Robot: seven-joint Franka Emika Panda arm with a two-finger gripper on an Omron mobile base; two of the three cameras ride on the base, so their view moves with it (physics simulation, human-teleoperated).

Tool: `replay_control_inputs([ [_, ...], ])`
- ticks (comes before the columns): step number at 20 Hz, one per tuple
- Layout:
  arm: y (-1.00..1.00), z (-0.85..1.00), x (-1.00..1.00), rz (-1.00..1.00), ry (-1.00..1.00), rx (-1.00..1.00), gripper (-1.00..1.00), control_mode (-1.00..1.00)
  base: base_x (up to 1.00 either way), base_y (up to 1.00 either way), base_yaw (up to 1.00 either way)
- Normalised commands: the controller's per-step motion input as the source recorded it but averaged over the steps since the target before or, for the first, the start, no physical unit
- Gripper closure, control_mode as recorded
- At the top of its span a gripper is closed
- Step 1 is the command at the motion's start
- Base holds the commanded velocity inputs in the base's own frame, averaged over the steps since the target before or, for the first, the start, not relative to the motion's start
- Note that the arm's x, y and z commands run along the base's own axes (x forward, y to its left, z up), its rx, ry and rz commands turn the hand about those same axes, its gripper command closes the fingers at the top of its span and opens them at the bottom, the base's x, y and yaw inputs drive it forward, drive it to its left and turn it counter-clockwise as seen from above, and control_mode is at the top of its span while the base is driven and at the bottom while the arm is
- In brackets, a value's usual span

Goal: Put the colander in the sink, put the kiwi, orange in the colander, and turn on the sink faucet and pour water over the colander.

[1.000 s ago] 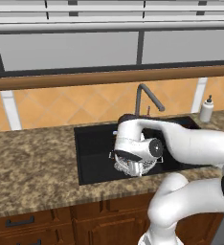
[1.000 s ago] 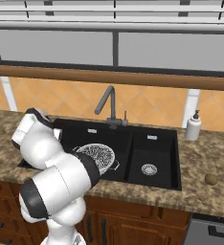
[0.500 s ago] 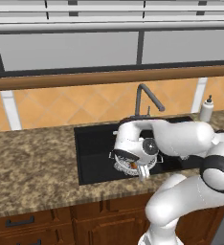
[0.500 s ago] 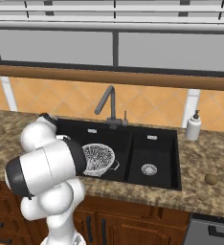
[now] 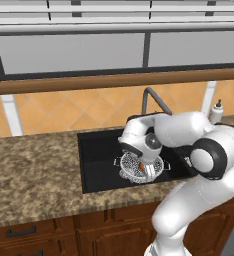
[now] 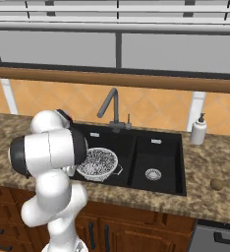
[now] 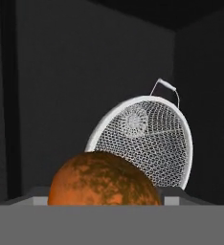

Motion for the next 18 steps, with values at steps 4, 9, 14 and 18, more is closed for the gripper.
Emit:
replay_control_inputs([
  [4,-0.17,0.01,0.46,-0.08,0.14,-0.20,1.00,-1.00,0.00,0.00,0.00],
  [9,-0.37,-0.08,0.32,-0.03,0.14,-0.03,1.00,-1.00,0.00,0.00,0.00],
  [14,-0.24,-0.13,0.53,-0.03,0.13,-0.01,1.00,-1.00,0.00,0.00,0.00],
  [18,-0.02,-0.31,0.61,0.00,0.09,-0.11,1.00,-1.00,0.00,0.00,0.00],
])
